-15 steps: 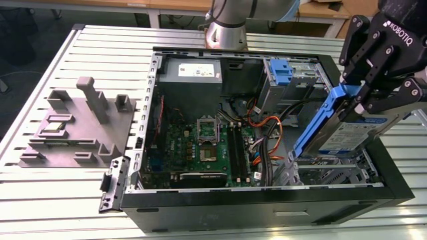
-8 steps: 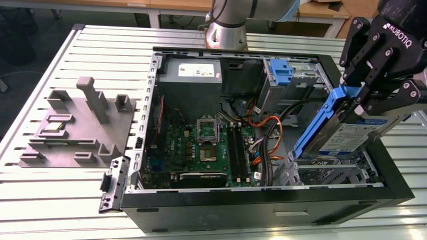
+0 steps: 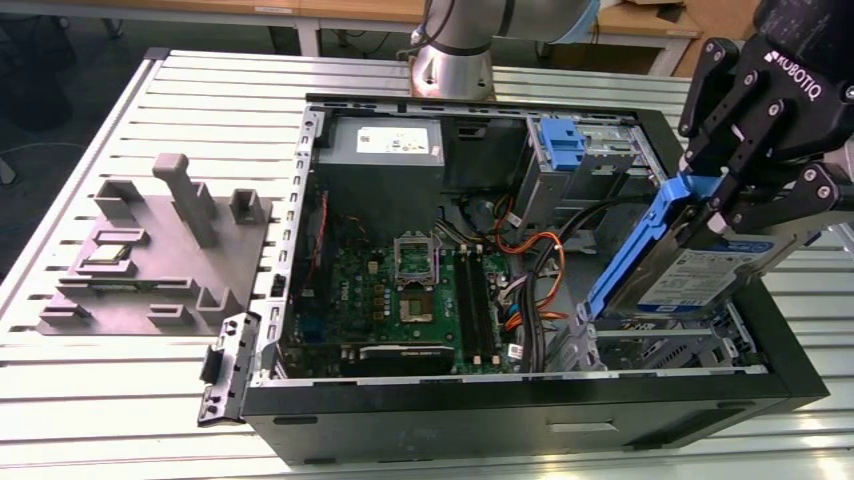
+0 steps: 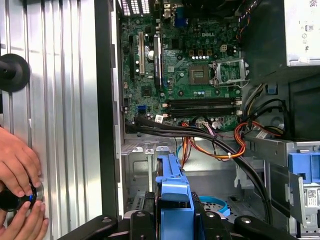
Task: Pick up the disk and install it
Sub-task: 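Insert the disk into the insertion slot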
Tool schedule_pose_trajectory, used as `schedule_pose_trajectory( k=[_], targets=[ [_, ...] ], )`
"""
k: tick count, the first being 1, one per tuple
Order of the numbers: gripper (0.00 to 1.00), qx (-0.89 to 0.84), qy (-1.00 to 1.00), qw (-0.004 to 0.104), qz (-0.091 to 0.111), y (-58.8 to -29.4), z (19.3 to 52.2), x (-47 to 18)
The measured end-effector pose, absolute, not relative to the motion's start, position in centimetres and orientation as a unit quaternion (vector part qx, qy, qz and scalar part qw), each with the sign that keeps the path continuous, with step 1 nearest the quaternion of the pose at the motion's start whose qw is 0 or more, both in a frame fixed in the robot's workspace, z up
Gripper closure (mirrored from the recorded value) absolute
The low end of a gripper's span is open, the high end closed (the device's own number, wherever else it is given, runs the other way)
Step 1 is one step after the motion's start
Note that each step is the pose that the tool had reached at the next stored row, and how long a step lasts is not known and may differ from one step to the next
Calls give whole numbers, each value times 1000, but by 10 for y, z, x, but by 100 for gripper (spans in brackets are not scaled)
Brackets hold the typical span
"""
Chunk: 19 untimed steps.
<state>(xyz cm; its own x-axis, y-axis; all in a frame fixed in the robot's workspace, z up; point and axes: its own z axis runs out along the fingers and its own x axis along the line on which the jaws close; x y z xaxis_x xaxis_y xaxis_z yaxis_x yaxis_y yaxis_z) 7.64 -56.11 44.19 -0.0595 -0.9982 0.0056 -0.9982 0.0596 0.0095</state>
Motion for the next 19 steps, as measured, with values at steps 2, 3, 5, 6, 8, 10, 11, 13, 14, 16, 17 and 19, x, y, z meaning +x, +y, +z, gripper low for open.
schedule_pose_trajectory(
  k=[2, 3, 5, 6, 8, 10, 11, 13, 14, 16, 17, 19],
  targets=[
    [64, 686, -728, 5, -2, -562, 441, 76],
    [64, 686, -728, 5, -2, -562, 441, 76],
    [64, 686, -728, 5, -2, -562, 441, 76],
    [64, 686, -728, 5, -2, -562, 441, 76],
    [64, 686, -728, 5, -1, -563, 441, 76],
    [64, 686, -728, 5, -2, -563, 439, 75],
    [64, 686, -728, 5, -1, -563, 439, 75],
    [64, 686, -728, 6, -1, -563, 438, 75],
    [64, 686, -728, 5, -2, -563, 437, 75],
    [64, 686, -728, 5, -2, -563, 436, 75],
    [64, 686, -728, 5, -2, -563, 435, 75],
    [64, 686, -728, 5, -2, -563, 434, 75]
  ],
)
